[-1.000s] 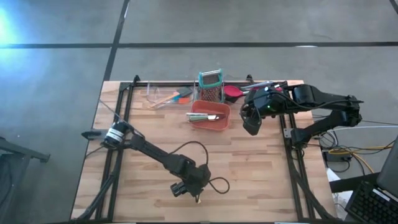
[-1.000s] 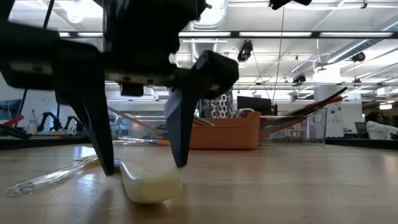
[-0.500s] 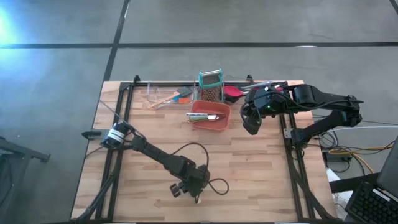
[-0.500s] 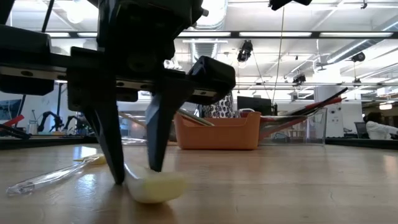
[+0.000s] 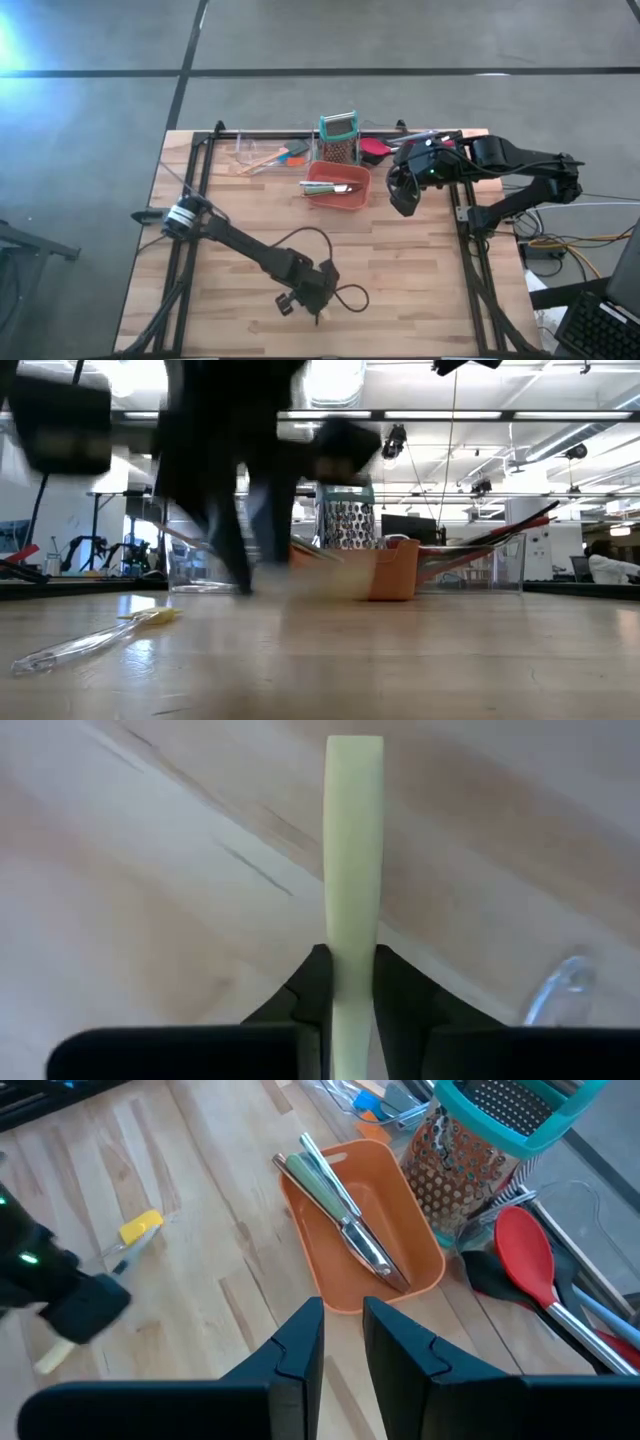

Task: Pick & Place Kitchen Items
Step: Put the yellow table knife into the orange bin, then put the yellow spatula into the left transparent bin

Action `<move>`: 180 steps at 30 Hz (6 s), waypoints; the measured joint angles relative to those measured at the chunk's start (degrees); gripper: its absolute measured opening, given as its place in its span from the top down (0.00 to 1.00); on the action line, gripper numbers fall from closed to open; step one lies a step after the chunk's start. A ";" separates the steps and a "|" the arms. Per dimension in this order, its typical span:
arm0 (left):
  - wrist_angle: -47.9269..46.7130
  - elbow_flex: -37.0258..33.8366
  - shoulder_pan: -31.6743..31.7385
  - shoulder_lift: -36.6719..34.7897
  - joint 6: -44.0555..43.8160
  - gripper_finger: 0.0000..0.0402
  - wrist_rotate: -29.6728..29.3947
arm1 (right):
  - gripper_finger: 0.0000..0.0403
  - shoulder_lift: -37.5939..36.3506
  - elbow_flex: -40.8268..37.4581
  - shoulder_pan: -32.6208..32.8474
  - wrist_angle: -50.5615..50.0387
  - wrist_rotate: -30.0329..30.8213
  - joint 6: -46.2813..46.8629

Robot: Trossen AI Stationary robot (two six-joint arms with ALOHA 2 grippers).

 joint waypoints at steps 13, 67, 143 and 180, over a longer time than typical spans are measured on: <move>11.65 0.42 8.30 -19.14 -8.77 0.88 -7.68 | 0.86 -6.47 0.02 0.00 -0.39 1.39 0.22; 116.29 -28.72 37.69 2.97 -33.88 0.88 -12.86 | 0.86 -14.82 0.00 -0.04 -0.19 3.03 -18.31; 22.05 -32.25 36.08 -41.86 -41.16 0.75 -5.43 | 0.86 -14.80 0.00 -0.11 -3.32 4.50 -19.64; -42.45 12.44 9.06 -20.71 -100.07 0.72 -2.82 | 0.86 -14.77 -1.61 -0.15 -2.91 4.48 -24.31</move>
